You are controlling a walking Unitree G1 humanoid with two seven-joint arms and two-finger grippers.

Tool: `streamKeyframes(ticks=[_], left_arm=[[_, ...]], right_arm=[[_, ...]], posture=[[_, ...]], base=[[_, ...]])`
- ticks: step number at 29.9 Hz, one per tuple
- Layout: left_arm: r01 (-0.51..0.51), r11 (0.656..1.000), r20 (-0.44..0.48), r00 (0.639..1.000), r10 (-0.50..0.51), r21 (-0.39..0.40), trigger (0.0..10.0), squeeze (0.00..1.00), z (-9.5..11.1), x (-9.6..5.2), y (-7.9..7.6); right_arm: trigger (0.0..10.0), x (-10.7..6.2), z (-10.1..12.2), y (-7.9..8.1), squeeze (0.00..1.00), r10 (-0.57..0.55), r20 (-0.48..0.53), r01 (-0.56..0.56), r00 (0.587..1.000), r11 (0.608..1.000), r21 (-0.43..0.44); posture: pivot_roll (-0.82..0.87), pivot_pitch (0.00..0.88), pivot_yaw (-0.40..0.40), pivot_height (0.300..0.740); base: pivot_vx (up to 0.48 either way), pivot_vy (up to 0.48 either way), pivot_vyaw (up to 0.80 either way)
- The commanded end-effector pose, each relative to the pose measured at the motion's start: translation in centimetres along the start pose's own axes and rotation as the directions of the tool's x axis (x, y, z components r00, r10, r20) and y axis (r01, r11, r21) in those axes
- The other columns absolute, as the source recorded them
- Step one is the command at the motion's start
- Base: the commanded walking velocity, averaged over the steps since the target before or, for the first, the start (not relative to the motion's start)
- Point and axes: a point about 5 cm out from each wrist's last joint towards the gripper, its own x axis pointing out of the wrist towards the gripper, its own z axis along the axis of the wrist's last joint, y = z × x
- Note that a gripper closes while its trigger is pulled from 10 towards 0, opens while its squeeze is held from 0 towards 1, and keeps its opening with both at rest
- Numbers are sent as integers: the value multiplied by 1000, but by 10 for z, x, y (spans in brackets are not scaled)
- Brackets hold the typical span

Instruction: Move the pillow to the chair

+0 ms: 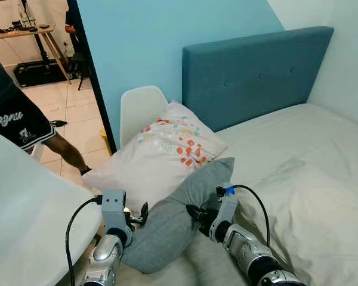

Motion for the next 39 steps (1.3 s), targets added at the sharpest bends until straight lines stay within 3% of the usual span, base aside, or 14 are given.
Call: streamKeyframes(ticks=[1, 39], left_arm=[[-8, 1000, -9, 1000, 8, 8, 10000, 0, -1, 0, 3], [1, 1000, -18, 1000, -1, 11, 10000, 0, -1, 1, 1]], right_arm=[[10000, 5, 11, 6, 0, 35, 39, -34, 999, 999, -23], [10000, 5, 11, 5, 0, 28, 36, -27, 999, 999, -26]], posture=[[-130, 48, 2, 676], [-134, 39, 4, 676]], base=[[0, 0, 0], [0, 0, 0]])
